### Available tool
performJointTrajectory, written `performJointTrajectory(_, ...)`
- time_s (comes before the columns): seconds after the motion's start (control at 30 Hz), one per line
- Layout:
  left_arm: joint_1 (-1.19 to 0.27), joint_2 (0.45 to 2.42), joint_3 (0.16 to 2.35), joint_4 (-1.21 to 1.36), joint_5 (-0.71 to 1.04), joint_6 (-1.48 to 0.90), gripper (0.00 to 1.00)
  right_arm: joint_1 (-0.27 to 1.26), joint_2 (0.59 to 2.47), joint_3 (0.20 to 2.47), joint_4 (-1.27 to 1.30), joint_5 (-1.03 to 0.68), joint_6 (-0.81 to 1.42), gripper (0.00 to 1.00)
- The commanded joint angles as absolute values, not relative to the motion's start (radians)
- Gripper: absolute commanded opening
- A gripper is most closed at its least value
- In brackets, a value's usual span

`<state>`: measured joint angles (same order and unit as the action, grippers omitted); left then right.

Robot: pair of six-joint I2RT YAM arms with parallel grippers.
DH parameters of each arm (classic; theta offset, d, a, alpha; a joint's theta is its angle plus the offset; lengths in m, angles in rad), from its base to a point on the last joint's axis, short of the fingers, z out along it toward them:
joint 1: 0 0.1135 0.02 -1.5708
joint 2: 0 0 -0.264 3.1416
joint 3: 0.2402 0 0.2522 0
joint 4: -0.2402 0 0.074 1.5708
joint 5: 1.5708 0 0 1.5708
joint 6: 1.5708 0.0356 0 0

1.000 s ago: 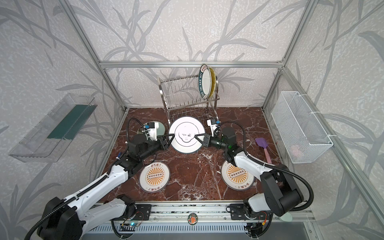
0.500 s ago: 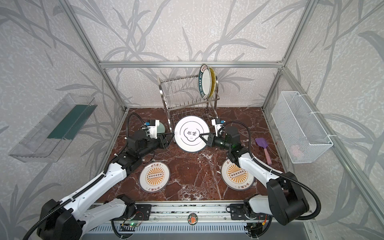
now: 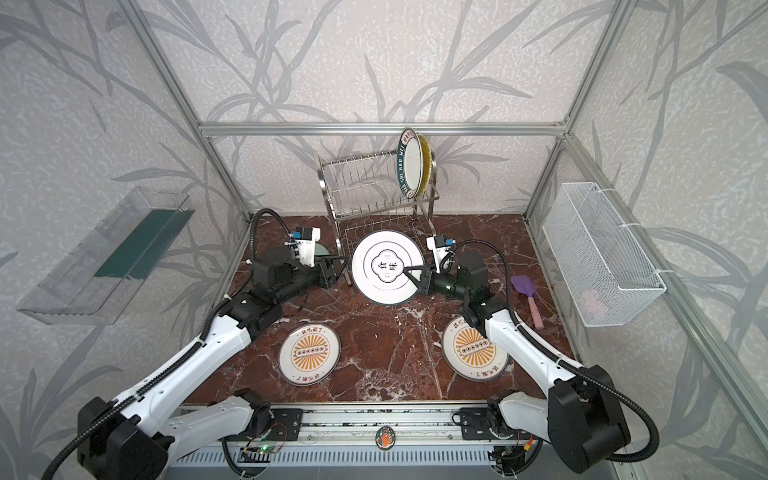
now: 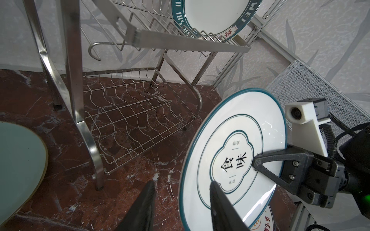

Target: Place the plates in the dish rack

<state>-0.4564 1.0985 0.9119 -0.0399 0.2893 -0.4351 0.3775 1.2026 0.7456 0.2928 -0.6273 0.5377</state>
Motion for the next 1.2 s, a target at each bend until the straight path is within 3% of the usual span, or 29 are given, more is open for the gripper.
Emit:
performJointTrajectory(0.0,-0.459,1.108,0.983,-0.135,0.292,-0.358,0.43,0.369,1.150,0.802,0.285,-0.625,0.493,0.00)
performJointTrajectory(0.4,-0.459,1.093,1.129,-0.310,0.258,-0.162,0.44,0.360,1.088,0.908,0.153,-0.583,0.411,0.00)
performJointTrajectory(0.77,-0.459,0.992,0.978,-0.185,0.189,-0.051,0.45,0.360,1.085,1.078,0.022,-0.425,0.279,0.00)
performJointTrajectory(1.17,-0.459,0.931,0.849,-0.011,0.213,-0.084,0.45,0.363,1.193,1.317,-0.042,-0.171,0.208,0.00)
